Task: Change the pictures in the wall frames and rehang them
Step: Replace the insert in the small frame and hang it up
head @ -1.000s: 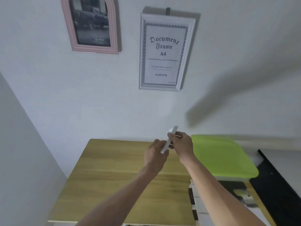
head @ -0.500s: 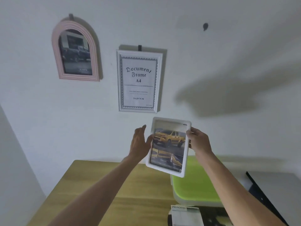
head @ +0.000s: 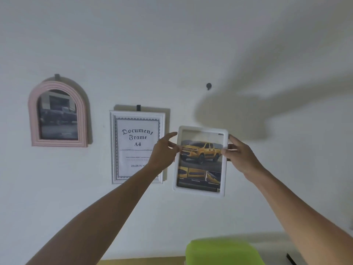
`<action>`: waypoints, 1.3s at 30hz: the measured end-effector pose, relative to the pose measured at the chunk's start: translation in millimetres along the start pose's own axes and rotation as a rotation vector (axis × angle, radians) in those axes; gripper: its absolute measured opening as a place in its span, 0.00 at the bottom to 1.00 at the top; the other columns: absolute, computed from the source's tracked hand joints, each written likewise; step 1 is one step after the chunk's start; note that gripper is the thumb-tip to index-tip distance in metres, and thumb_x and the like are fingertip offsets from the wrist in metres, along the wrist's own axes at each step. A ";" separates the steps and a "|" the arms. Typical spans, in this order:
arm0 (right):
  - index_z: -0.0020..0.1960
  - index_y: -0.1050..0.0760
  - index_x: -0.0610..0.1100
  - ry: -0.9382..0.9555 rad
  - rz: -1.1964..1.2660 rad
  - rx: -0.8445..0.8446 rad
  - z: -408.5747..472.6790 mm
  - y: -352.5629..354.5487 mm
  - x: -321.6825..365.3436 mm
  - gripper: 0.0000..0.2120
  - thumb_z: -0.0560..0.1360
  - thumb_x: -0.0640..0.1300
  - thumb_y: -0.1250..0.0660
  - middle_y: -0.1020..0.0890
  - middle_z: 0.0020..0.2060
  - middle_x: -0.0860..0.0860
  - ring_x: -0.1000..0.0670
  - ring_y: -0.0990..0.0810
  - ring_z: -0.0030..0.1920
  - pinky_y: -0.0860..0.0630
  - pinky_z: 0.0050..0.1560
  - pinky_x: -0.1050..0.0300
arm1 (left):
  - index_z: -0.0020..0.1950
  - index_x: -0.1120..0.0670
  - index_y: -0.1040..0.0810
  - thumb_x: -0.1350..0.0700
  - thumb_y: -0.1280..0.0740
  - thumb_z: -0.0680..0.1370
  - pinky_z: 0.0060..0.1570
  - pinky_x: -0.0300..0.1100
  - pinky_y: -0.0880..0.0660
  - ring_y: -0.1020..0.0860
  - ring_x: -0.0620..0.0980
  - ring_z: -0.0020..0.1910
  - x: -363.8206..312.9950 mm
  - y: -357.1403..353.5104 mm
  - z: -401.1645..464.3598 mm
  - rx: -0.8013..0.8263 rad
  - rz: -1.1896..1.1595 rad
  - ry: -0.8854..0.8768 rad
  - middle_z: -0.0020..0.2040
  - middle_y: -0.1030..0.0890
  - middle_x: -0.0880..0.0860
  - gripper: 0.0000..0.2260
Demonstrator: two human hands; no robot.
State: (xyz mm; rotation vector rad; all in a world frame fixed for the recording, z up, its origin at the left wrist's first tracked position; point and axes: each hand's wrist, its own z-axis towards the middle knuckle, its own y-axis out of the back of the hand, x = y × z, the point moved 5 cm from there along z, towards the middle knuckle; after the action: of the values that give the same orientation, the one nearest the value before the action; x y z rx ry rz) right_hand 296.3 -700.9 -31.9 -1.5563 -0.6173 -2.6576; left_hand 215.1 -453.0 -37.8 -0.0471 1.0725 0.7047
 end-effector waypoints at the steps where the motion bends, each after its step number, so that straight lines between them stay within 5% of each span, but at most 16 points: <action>1: 0.70 0.28 0.54 0.009 0.032 -0.036 7.9 7.2 4.1 0.24 0.78 0.36 0.33 0.19 0.50 0.46 0.46 0.18 0.52 0.21 0.47 0.55 | 0.72 0.45 0.31 0.57 0.30 0.77 0.40 0.54 0.17 0.17 0.57 0.39 -7.9 -2.2 8.0 0.004 0.014 -0.024 0.43 0.18 0.50 0.24; 11: 0.66 0.27 0.53 0.095 0.058 -0.147 101.4 50.8 17.6 0.22 0.75 0.37 0.30 0.17 0.49 0.50 0.47 0.18 0.51 0.19 0.54 0.46 | 0.76 0.44 0.37 0.58 0.32 0.77 0.37 0.47 0.17 0.16 0.53 0.33 -72.6 -22.9 77.1 -0.054 0.206 -0.144 0.40 0.16 0.52 0.29; 18: 0.68 0.28 0.51 0.187 0.036 -0.136 155.3 66.7 27.7 0.23 0.76 0.37 0.32 0.18 0.55 0.47 0.46 0.20 0.53 0.23 0.46 0.57 | 0.78 0.44 0.41 0.55 0.34 0.79 0.46 0.49 0.19 0.18 0.51 0.39 -85.0 -40.5 120.8 -0.160 0.360 -0.166 0.42 0.17 0.49 0.30; 24: 0.68 0.28 0.52 0.278 -0.004 -0.149 177.4 63.7 35.5 0.21 0.77 0.38 0.33 0.20 0.55 0.51 0.50 0.21 0.50 0.31 0.39 0.69 | 0.78 0.46 0.41 0.59 0.38 0.80 0.34 0.33 0.28 0.18 0.56 0.44 -95.2 -38.9 139.3 -0.259 0.415 -0.201 0.44 0.16 0.60 0.28; 31: 0.70 0.28 0.49 0.344 -0.075 -0.193 187.5 55.8 32.6 0.22 0.77 0.38 0.33 0.19 0.54 0.48 0.47 0.21 0.52 0.31 0.42 0.68 | 0.78 0.47 0.41 0.59 0.37 0.80 0.46 0.48 0.20 0.18 0.58 0.42 -85.4 -37.3 153.4 -0.251 0.459 -0.166 0.45 0.17 0.61 0.28; 39: 0.70 0.28 0.48 0.366 -0.181 -0.267 187.3 51.0 24.6 0.22 0.76 0.37 0.33 0.19 0.51 0.47 0.47 0.21 0.50 0.28 0.42 0.69 | 0.78 0.48 0.40 0.57 0.35 0.80 0.44 0.42 0.23 0.19 0.58 0.40 -82.4 -41.7 149.4 -0.254 0.472 -0.167 0.44 0.16 0.61 0.28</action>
State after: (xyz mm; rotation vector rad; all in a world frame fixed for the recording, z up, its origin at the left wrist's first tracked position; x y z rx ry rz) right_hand 450.7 -680.8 86.5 -1.0453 -0.4147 -3.1586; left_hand 332.1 -472.9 91.6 0.0480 0.8329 1.2474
